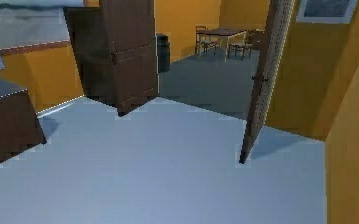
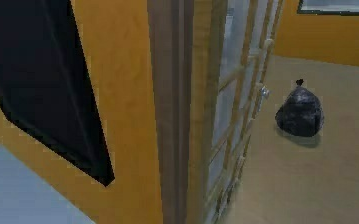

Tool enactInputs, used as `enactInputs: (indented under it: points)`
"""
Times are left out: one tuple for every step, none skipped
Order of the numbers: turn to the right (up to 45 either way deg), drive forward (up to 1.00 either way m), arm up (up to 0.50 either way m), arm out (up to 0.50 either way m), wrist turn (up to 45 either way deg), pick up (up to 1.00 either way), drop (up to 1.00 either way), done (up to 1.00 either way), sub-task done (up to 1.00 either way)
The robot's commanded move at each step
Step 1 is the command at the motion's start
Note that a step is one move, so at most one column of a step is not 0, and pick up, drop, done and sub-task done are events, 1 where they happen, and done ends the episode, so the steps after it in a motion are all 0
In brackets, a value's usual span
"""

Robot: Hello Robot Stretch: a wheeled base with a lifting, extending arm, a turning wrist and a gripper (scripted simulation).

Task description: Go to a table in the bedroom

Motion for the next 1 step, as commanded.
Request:
enactInputs:
  points:
    - [-18.0, 0.00, 0.00, 0.00, 0.0, 0.00, 0.00, 0.00, 0.00]
